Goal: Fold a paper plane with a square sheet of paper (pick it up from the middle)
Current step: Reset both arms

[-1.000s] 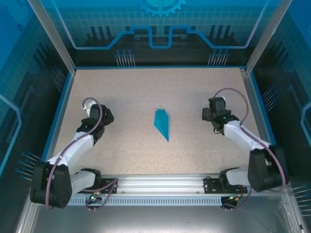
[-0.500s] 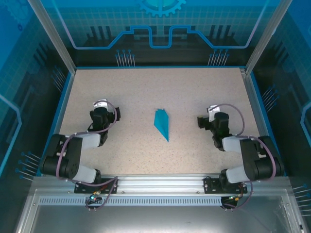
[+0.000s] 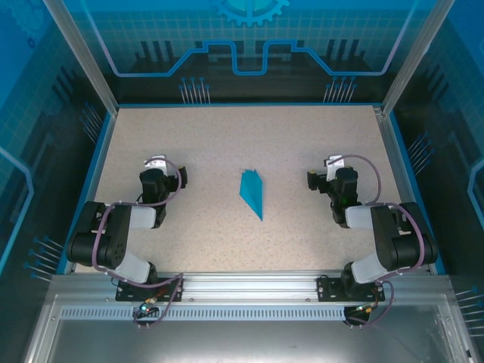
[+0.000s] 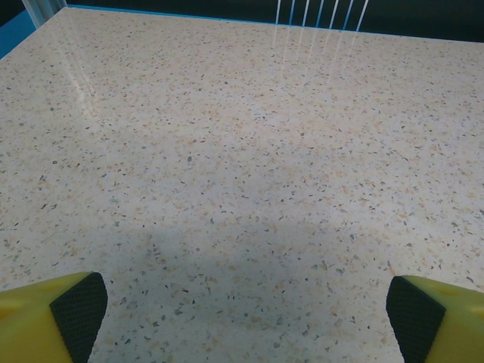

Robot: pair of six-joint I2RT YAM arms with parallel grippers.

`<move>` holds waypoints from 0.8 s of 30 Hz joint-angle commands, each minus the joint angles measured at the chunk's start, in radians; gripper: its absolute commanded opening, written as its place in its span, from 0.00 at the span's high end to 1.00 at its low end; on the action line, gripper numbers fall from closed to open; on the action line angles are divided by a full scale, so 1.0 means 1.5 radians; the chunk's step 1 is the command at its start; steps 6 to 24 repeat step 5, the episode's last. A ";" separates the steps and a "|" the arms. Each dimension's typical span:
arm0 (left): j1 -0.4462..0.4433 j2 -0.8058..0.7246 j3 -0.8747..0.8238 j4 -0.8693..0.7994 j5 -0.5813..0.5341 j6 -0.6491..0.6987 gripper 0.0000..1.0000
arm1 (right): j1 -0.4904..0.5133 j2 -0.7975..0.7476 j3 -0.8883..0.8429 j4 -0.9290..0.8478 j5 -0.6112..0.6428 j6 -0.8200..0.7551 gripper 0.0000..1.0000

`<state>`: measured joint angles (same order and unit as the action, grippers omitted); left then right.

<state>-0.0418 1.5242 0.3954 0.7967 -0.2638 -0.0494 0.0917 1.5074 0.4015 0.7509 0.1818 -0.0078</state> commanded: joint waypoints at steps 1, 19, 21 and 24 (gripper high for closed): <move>0.004 -0.005 -0.002 0.025 0.014 0.008 0.02 | 0.001 -0.004 0.011 0.019 -0.003 0.004 0.01; 0.004 -0.004 -0.001 0.025 0.015 0.008 0.01 | -0.001 -0.004 0.011 0.019 -0.005 0.004 0.00; 0.004 -0.004 -0.001 0.025 0.015 0.008 0.01 | -0.001 -0.004 0.011 0.019 -0.005 0.004 0.00; 0.004 -0.004 -0.001 0.025 0.015 0.008 0.01 | -0.001 -0.004 0.011 0.019 -0.005 0.004 0.00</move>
